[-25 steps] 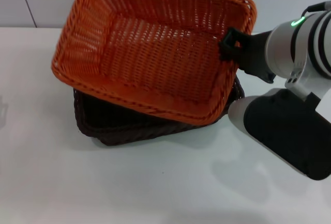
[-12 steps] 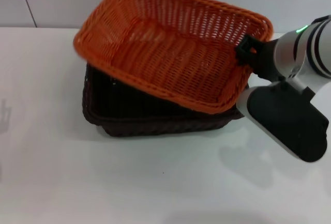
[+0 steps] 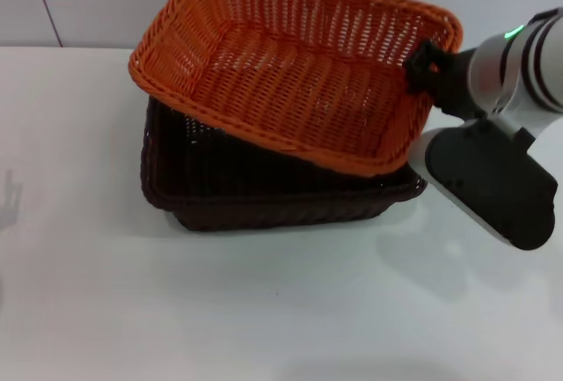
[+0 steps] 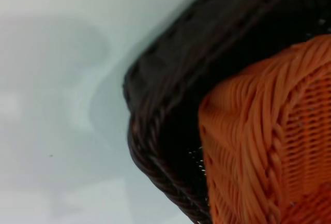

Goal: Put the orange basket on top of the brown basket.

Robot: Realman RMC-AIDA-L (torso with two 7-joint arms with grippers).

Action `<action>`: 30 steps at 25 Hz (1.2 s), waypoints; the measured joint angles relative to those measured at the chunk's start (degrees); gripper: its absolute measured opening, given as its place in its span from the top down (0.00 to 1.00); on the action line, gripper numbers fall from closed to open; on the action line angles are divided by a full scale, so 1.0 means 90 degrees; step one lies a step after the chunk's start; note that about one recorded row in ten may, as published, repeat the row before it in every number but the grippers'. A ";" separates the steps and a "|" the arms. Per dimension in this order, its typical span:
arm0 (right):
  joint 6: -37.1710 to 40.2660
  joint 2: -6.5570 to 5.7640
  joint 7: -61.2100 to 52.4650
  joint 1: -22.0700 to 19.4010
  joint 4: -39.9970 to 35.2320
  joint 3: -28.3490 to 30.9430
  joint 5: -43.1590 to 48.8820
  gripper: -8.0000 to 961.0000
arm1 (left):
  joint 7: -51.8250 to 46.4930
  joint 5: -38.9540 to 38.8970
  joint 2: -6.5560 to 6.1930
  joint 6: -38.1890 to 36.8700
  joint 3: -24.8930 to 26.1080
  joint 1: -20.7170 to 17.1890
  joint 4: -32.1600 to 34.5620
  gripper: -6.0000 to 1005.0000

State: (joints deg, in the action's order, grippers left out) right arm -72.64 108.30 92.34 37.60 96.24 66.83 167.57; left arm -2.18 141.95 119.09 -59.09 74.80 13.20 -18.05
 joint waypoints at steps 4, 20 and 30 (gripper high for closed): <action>0.0263 0.0062 -0.0003 -0.0031 -0.0271 0.0004 -0.0001 0.83 | -0.0002 -0.0132 0.0000 -0.0003 -0.0117 -0.0003 0.0023 0.26; -0.0672 0.0220 -0.0688 -0.1123 0.1342 -0.0047 -0.0007 0.66 | 0.0011 -0.0197 -0.0039 0.0184 -0.0099 0.0139 0.0117 0.26; -0.0473 0.0351 -0.0650 -0.1643 0.1967 0.0002 -0.0034 0.31 | 0.0071 -0.0190 -0.0049 0.0282 -0.0121 0.0191 0.0181 0.26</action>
State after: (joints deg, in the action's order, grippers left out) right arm -76.90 111.46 86.50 22.81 113.94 66.84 167.26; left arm -1.55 140.24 118.65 -56.56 73.72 14.92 -16.42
